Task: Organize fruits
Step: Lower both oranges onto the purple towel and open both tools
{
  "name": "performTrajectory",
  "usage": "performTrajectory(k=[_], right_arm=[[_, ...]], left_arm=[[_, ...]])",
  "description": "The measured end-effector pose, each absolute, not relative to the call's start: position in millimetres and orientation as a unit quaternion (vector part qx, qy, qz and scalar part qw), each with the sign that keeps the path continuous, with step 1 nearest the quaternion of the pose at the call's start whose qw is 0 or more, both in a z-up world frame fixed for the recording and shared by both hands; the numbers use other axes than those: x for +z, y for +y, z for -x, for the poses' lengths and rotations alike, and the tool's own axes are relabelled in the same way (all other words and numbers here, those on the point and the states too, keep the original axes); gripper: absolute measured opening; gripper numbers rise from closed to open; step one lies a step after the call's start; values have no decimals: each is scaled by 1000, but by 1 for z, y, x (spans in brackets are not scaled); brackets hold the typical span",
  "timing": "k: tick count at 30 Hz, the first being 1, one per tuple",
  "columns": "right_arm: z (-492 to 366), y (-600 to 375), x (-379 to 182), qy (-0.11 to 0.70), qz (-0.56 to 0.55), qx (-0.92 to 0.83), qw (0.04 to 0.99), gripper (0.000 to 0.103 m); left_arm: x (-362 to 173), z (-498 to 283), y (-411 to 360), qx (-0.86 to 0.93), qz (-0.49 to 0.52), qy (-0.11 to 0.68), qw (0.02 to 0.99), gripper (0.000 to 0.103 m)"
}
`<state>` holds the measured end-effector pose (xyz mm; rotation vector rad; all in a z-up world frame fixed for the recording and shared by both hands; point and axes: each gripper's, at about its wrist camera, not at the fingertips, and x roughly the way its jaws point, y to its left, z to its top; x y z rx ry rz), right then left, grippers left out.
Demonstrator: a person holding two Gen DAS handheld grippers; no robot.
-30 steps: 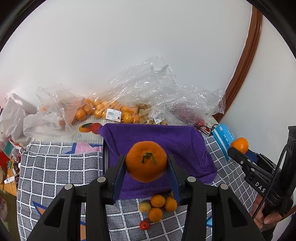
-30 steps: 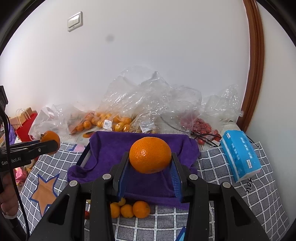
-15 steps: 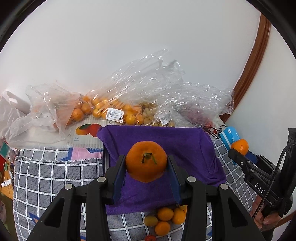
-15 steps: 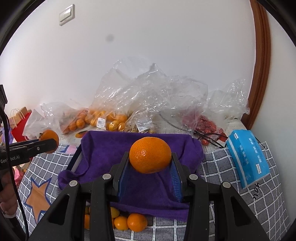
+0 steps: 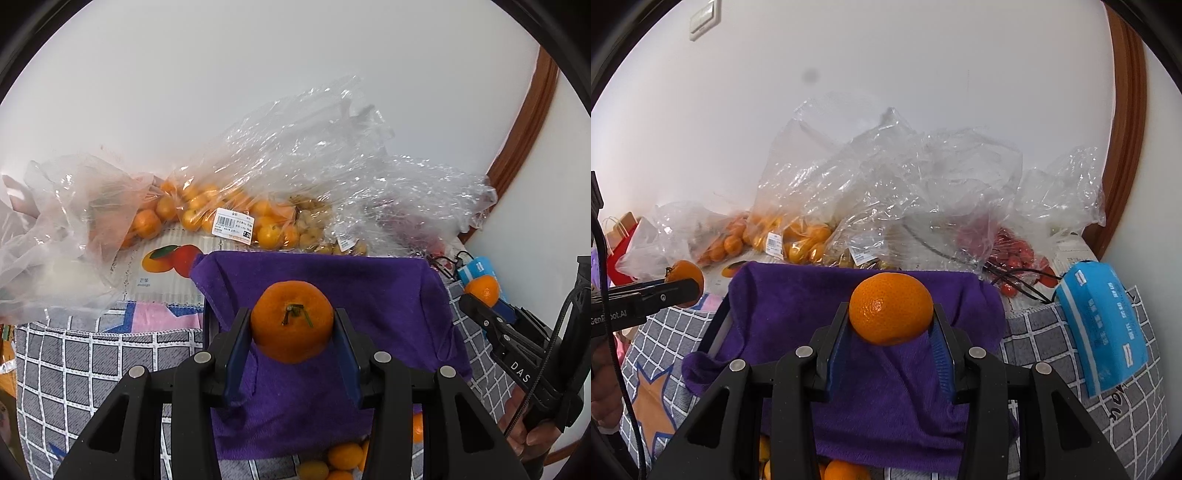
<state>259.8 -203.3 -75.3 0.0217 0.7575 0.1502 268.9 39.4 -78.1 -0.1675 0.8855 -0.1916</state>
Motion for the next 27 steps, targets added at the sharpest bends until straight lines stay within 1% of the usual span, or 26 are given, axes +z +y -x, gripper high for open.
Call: performTrajectory(k=[19, 27], right_arm=[[-309, -208, -137, 425, -11, 71, 903, 41], [-319, -205, -156, 446, -7, 72, 892, 41]], left_arm=[[-137, -316, 27, -86, 67, 484, 869, 41], [-150, -325, 23, -84, 53, 498, 861, 42]])
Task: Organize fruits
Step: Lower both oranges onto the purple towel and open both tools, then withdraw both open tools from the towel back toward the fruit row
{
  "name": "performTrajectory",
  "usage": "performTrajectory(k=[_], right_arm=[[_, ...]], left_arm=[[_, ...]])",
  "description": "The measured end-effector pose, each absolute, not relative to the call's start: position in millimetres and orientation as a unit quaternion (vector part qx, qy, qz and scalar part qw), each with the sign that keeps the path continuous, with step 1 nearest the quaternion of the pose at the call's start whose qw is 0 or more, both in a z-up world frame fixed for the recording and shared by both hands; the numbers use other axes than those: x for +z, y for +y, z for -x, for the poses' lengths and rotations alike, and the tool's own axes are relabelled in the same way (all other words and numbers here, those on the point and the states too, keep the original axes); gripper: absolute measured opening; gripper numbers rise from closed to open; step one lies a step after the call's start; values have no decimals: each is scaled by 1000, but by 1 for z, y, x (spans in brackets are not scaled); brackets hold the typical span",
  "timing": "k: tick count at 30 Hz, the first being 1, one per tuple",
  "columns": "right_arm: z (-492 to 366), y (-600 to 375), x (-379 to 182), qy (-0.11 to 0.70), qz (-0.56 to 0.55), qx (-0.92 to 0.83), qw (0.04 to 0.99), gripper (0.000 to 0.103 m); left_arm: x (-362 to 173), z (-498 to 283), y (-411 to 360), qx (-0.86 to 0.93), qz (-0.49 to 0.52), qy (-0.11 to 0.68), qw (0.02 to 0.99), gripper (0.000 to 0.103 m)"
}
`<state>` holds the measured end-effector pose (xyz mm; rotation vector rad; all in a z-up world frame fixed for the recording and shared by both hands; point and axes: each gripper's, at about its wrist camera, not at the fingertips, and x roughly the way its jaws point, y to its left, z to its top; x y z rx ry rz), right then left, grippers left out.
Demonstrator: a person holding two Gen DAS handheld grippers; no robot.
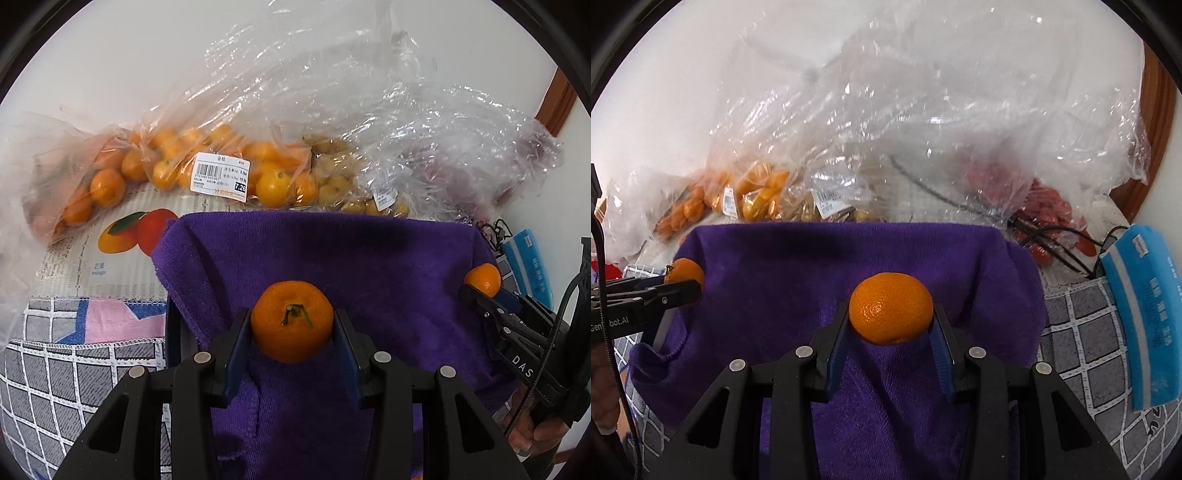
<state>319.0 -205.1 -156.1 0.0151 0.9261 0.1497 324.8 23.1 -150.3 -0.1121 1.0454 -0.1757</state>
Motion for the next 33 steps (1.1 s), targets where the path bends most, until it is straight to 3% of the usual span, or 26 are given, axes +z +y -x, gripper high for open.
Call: performTrajectory(k=[17, 19, 26, 30, 33], right_arm=[[-324, -204, -170, 472, -7, 71, 879, 42], [-323, -203, -167, 469, -3, 75, 880, 54], [-313, -198, -143, 454, 13, 75, 888, 69], [-300, -200, -126, 447, 11, 60, 893, 78], [-286, -203, -113, 442, 13, 38, 896, 85]], left_arm=[[-161, -340, 17, -78, 52, 519, 849, 42], [-161, -340, 17, -76, 52, 522, 848, 42], [-149, -333, 22, -66, 53, 532, 842, 43], [-123, -318, 24, -63, 51, 500, 862, 61], [-106, -303, 23, -65, 49, 484, 871, 62]])
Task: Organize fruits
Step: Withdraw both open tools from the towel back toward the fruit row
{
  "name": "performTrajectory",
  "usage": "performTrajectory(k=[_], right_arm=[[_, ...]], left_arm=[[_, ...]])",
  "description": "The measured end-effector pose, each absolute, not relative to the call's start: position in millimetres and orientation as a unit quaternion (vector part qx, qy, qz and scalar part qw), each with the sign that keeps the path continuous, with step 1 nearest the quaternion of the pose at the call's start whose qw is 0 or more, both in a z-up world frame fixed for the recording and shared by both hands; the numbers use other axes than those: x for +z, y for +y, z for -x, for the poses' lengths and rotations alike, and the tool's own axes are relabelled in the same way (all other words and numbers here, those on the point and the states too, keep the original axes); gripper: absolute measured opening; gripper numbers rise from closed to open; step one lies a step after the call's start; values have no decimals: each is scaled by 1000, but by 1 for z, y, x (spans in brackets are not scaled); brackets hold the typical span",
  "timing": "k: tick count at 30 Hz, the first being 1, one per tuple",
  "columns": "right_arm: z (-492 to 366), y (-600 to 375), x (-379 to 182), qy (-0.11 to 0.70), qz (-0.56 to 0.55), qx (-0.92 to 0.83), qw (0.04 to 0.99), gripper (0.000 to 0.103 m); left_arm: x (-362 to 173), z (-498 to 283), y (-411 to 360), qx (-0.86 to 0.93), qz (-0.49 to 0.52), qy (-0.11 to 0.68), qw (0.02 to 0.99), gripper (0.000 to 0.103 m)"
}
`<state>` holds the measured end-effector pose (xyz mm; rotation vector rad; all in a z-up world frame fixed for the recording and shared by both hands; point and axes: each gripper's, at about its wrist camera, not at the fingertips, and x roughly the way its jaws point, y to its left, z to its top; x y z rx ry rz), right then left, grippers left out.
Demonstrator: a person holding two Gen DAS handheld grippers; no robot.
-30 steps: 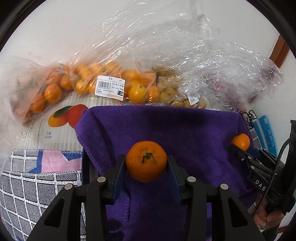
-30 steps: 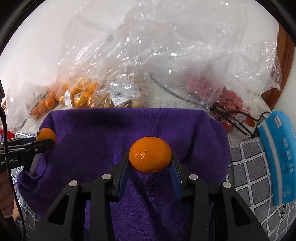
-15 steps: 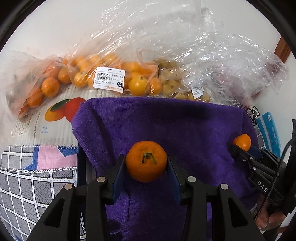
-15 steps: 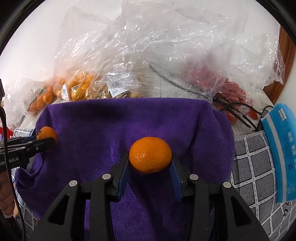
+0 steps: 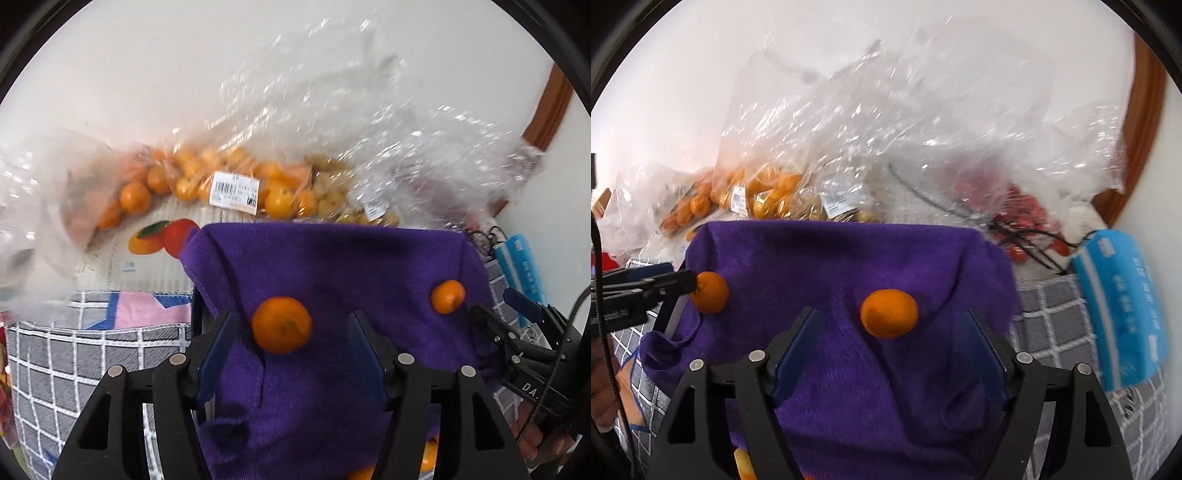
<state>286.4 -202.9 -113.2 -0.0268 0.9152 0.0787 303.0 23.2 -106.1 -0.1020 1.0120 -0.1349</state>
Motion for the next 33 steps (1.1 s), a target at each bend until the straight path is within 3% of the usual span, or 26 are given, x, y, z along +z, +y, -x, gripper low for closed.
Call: performTrajectory(k=[16, 33], right_arm=[[-193, -208, -58, 379, 19, -10, 925, 88], [-129, -210, -50, 356, -27, 25, 934, 88]], left_arm=[[-53, -211, 28, -76, 58, 427, 899, 62], [-44, -133, 43, -44, 72, 395, 915, 62]])
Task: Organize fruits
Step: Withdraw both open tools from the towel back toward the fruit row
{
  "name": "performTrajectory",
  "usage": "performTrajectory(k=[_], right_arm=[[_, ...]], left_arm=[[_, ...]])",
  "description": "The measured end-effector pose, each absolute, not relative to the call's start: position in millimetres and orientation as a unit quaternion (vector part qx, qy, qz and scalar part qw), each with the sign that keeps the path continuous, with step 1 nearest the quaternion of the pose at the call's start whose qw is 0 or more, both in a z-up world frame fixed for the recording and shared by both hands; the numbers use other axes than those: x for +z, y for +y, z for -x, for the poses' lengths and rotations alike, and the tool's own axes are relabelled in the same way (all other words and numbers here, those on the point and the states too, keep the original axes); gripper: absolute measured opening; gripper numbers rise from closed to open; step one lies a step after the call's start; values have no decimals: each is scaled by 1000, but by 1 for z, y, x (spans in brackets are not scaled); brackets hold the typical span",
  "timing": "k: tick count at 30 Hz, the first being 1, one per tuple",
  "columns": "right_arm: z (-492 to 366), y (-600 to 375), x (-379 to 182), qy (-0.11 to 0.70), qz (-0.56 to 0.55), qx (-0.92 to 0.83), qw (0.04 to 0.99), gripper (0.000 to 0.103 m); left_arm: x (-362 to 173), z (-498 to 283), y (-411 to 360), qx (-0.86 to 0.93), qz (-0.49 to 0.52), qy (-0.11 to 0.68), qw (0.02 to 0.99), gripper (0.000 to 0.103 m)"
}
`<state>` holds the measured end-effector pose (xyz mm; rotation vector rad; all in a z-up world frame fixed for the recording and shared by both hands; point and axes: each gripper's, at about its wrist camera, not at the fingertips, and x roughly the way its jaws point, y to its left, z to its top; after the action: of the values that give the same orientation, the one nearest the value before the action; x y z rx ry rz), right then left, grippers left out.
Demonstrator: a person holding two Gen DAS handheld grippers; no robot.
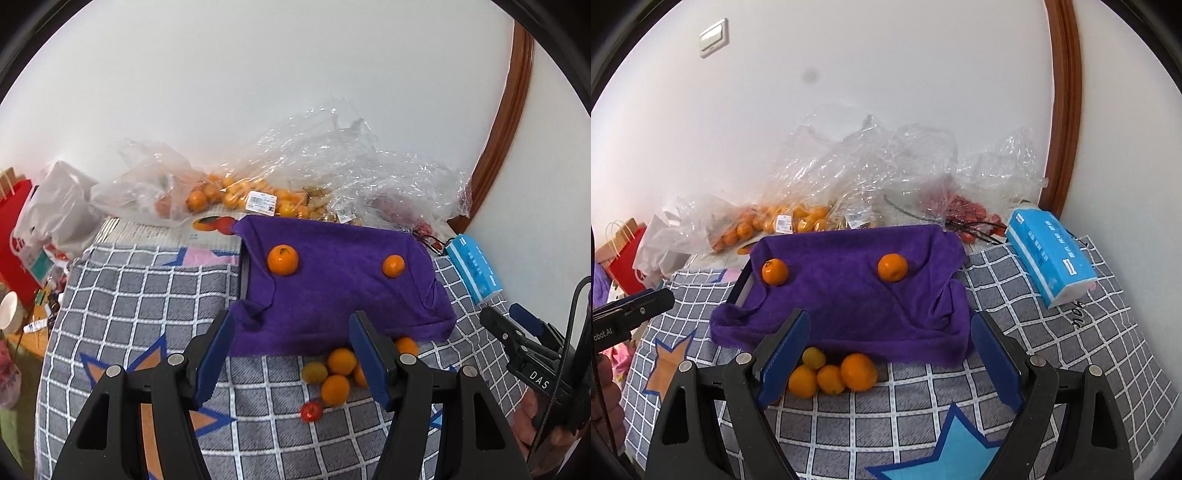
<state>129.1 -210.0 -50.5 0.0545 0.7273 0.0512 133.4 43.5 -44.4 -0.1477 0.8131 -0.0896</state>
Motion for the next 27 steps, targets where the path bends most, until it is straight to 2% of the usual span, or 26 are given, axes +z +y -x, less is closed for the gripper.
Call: performTrajectory(k=[7, 23, 27], right_arm=[[-116, -211, -56, 349, -34, 28, 936, 88], [-115, -201, -88, 394, -27, 41, 918, 87], [-117, -196, -97, 407, -16, 42, 912, 79]], left_arm=[[-52, -115, 55, -21, 76, 394, 916, 62], [-80, -103, 68, -11, 80, 415, 906, 62], [-83, -103, 68, -10, 73, 420, 905, 62]])
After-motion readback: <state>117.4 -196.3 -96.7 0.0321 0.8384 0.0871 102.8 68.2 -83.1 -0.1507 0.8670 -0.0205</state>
